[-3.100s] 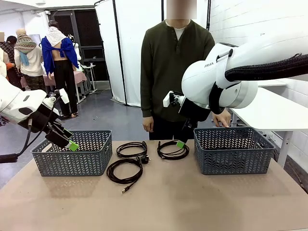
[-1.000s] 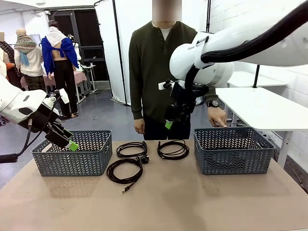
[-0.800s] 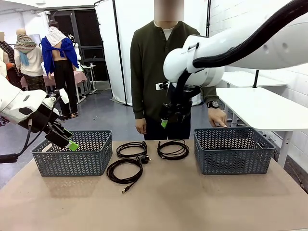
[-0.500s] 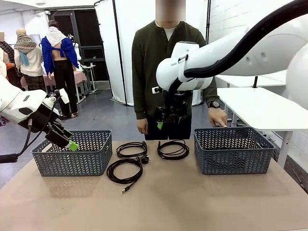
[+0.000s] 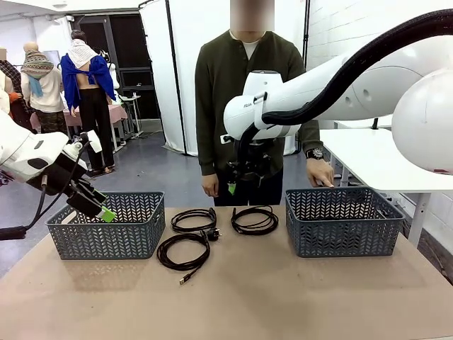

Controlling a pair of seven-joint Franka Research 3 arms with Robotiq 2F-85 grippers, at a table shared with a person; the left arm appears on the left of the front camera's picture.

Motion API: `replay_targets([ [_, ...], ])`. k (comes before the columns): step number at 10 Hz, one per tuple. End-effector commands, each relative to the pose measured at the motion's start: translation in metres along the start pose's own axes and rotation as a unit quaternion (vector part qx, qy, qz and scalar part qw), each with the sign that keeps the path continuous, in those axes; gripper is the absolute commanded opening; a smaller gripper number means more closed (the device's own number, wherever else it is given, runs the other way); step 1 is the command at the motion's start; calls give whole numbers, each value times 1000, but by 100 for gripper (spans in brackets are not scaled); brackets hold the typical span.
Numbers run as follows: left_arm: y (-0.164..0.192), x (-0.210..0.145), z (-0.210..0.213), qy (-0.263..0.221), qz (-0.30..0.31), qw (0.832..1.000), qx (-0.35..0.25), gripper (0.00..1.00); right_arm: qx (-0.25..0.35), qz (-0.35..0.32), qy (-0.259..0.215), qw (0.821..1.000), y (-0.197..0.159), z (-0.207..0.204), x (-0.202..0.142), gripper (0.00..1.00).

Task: Organize the cables according to human instructions.
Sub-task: Pick up a bundle of cables and place it in the basket indicated by the human.

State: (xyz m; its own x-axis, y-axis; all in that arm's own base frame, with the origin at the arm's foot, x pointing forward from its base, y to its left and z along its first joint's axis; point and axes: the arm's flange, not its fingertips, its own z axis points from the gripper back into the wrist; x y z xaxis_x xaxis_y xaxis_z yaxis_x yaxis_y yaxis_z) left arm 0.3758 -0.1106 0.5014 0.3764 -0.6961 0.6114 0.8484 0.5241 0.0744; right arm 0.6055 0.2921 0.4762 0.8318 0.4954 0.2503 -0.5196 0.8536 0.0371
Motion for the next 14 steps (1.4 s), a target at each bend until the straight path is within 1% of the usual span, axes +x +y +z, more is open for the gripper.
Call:
replay_targets([
  [1, 3, -4, -1, -7, -7, 1000, -8, 100, 0, 5, -4, 1000, -1, 2, -7, 100],
  [3, 3, -4, -1, -7, -7, 1000, -8, 100, 0, 5, -4, 1000, -1, 2, -7, 100],
  [4, 3, -4, -1, -7, -7, 1000, -8, 100, 0, 1, -3, 1000, 1, 4, 0, 100],
  [7, 3, -4, -1, -7, -7, 1000, -8, 100, -5, -70, -7, 997, -1, -16, 17, 100],
  [9, 3, -4, -1, -7, -7, 1000, -8, 100, -15, -101, -4, 995, -5, -32, 26, 100],
  [13, 3, -4, -1, -7, -7, 1000, -8, 100, -21, -134, 5, 991, -14, -70, 41, 100],
  [14, 3, -4, -1, -7, -7, 1000, -8, 100, -14, -148, 9, 989, -16, -79, 43, 100],
])
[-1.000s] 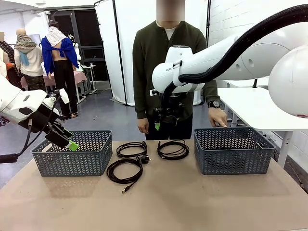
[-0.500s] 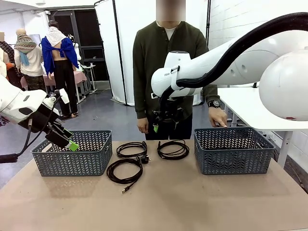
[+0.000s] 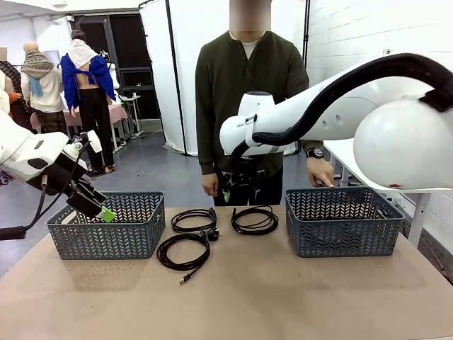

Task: Organize the cables according to human instructions.
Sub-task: Pick up a bundle of cables and place it in the basket indicated by the human.

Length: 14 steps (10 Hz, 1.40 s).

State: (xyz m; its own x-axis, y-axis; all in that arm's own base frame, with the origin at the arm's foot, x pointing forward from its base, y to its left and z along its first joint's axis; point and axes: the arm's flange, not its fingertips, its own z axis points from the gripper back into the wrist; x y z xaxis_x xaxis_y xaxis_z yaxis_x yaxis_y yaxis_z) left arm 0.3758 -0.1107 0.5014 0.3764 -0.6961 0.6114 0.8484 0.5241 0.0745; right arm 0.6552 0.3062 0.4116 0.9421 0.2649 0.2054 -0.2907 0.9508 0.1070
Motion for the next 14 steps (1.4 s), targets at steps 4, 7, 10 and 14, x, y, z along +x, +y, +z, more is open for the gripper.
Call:
replay_targets([
  [4, 3, -4, -1, -7, -7, 1000, -8, 100, -27, -52, 1, 998, -1, -27, 15, 100],
  [7, 3, -4, -1, -7, -7, 1000, -8, 100, -31, -61, 7, 998, -7, -33, 13, 100],
  [10, 3, -4, -1, -7, -7, 1000, -8, 100, -11, -46, 10, 999, -7, -32, 8, 100],
  [14, 3, -4, -1, -7, -7, 1000, -8, 100, -16, -55, 8, 998, -8, -39, 14, 100],
])
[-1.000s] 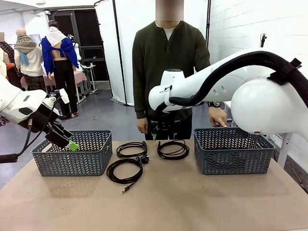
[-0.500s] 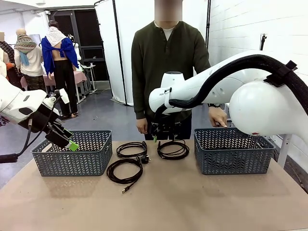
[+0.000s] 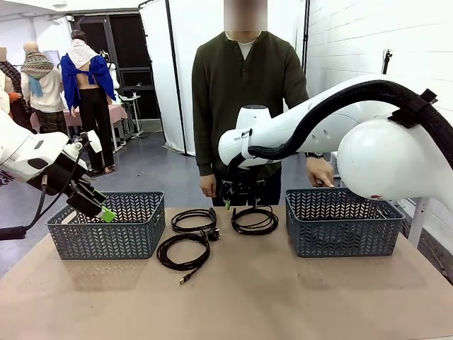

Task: Organize the cables according to human instructions.
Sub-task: Pick up a bundle of cables and place it in the basket indicated by the human.

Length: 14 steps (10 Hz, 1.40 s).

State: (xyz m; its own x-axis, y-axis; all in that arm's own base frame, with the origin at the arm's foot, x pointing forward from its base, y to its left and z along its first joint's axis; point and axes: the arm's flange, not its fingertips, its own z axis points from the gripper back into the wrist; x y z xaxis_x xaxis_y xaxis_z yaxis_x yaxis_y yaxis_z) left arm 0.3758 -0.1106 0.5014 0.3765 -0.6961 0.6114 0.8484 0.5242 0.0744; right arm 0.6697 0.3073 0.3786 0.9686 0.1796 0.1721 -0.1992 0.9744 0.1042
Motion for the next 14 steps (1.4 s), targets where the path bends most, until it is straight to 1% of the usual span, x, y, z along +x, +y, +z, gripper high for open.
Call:
replay_targets([
  [1, 3, -4, -1, -7, -7, 1000, -8, 100, -8, -16, -3, 1000, -1, -11, 12, 100],
  [4, 3, -4, -1, -7, -7, 1000, -8, 100, -16, -37, -6, 999, -1, -27, 26, 100],
  [7, 3, -4, -1, -7, -7, 1000, -8, 100, -27, -51, 7, 998, -4, -37, 42, 100],
  [14, 3, -4, -1, -7, -7, 1000, -8, 100, -47, -64, 4, 997, -5, -60, 47, 100],
])
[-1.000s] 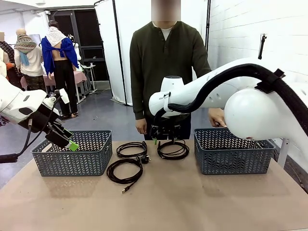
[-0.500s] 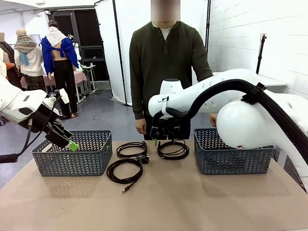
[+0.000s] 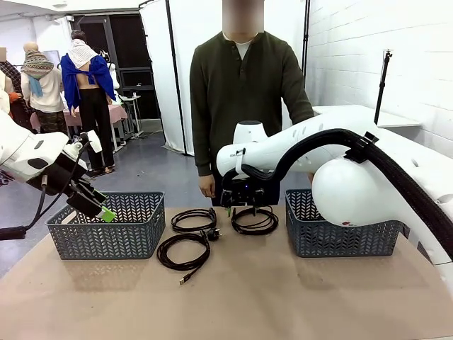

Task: Organize the cables according to human instructions.
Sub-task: Pick up a bundle of cables and place it in the basket indicated by the human.

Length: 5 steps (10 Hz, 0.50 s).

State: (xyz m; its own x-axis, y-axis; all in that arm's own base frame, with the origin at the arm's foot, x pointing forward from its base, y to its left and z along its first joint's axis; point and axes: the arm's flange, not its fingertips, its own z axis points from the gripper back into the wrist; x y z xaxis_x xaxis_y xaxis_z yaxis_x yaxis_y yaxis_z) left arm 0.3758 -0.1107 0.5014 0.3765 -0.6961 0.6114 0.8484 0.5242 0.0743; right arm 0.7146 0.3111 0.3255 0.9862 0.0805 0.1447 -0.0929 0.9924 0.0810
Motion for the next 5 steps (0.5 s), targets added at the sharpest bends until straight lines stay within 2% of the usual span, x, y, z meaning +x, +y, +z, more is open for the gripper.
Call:
replay_targets([
  [1, 3, -4, -1, -7, -7, 1000, -8, 100, -28, -14, -3, 999, 7, -3, 12, 100],
  [5, 3, -4, -1, -7, -7, 1000, -8, 100, -39, -17, 5, 999, 10, -13, 21, 100],
])
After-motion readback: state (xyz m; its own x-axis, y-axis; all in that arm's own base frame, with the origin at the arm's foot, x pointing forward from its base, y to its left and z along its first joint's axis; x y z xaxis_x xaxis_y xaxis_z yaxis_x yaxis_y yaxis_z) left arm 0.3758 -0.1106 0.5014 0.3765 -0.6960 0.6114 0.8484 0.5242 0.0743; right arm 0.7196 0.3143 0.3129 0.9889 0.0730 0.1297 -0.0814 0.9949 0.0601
